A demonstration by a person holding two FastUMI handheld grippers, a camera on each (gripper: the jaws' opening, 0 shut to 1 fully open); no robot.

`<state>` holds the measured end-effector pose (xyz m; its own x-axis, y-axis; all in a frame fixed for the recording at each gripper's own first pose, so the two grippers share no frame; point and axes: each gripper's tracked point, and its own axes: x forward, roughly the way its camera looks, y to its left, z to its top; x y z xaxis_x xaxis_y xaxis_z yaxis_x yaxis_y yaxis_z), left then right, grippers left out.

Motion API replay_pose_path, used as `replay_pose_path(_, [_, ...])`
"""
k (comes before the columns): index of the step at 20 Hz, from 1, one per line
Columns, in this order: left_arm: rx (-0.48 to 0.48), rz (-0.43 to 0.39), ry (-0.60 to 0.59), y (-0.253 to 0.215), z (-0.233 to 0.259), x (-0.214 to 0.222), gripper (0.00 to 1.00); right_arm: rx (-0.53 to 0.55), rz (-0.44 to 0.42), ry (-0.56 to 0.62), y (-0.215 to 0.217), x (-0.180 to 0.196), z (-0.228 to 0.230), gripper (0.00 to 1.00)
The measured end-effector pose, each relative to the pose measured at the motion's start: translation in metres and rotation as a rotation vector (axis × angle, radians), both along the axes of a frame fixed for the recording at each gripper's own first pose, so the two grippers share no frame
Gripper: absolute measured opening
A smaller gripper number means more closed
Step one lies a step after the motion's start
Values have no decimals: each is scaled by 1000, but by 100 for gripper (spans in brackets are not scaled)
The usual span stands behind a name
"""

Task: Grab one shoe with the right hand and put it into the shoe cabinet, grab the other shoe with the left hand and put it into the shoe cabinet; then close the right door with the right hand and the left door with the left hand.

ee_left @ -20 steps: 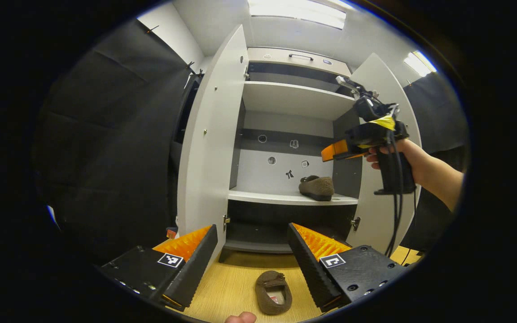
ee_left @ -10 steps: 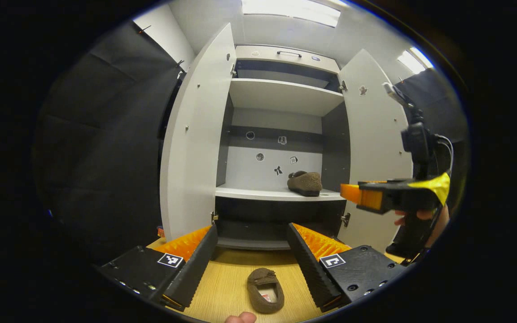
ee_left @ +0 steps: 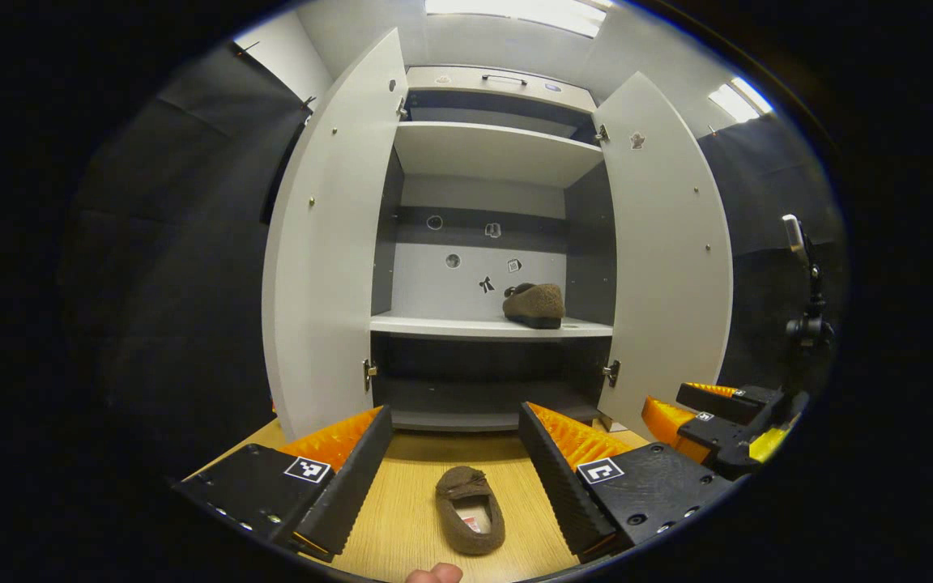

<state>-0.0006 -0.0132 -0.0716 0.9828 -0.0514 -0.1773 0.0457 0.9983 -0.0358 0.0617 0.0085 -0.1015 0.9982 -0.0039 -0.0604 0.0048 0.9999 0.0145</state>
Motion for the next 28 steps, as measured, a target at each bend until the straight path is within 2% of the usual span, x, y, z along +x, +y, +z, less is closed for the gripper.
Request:
replay_pose_path(1, [-2, -6, 19, -2, -6, 0, 95, -2, 0, 11, 0, -3, -3, 73])
replay_pose_path(9, [-83, -42, 264, 0, -71, 11, 95, -24, -7, 29, -5, -15, -1, 72])
replay_pose_path(13, [-100, -58, 469, -4, -130, 16, 95, -27, 8, 34, -1, -17, -1, 74])
replay_pose_path(24, [-121, -5, 686, 10, -239, 26, 95, -55, -4, 95, -8, -14, -16, 72])
replay_pose_path(28, [-140, 32, 719, 18, -265, 37, 95, -89, -6, 105, -11, -13, -19, 72])
